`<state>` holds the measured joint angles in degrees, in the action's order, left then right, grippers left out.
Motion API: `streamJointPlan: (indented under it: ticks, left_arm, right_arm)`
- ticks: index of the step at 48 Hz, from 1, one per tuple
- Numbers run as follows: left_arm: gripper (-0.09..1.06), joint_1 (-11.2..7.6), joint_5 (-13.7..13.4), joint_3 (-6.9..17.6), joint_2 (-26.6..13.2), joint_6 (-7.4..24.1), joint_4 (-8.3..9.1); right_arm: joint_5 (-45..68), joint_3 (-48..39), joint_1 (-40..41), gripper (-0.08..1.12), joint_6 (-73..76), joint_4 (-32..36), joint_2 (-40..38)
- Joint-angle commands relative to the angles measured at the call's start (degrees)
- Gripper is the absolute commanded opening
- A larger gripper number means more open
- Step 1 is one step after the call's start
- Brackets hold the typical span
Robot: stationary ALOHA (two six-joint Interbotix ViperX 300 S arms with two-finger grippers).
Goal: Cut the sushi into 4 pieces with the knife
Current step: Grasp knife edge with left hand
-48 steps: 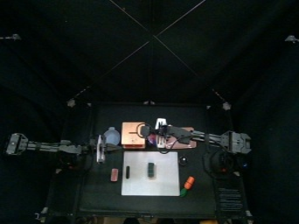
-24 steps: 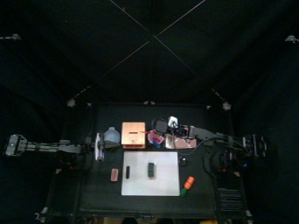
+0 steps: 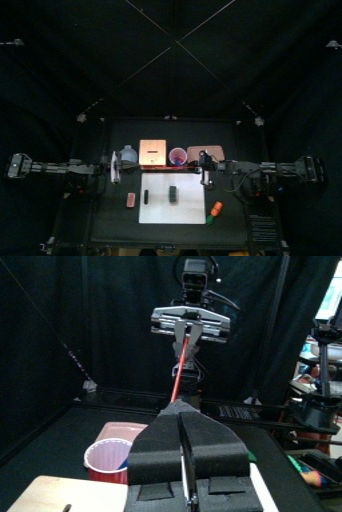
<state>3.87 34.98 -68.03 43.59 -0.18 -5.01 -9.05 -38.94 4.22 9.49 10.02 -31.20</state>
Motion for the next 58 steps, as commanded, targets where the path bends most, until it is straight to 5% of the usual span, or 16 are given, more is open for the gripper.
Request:
streamJointPlan:
  ticks: [1,9,21,32,50,58]
  left_arm:
    - [0.05,-0.79,-5.1,5.0,-1.4,0.0,0.0]
    - [0.23,-1.14,-15.9,9.8,-3.4,-0.2,-0.44]
    - [0.63,-1.85,-23.2,12.7,-5.2,0.0,-4.66]
    - [0.9,-1.85,-24.3,14.4,-9.4,0.4,-4.66]
    - [0.91,-1.23,-22.5,18.3,-19.6,0.5,0.88]
    - [0.89,-0.97,-21.4,19.9,-24.0,0.4,1.85]
  right_arm:
    - [6.9,-3.9,0.1,0.22,0.1,-0.4,-2.5]
    - [10.6,-7.6,0.5,0.21,0.1,-1.2,-3.2]
    - [11.2,-9.1,0.7,0.22,0.0,-1.3,-2.7]
    - [12.1,-9.2,0.4,0.21,0.1,-1.5,-2.2]
    - [12.9,-9.1,0.1,0.21,0.0,-2.3,0.1]
    - [13.3,-9.1,0.1,0.21,0.1,-2.5,0.8]
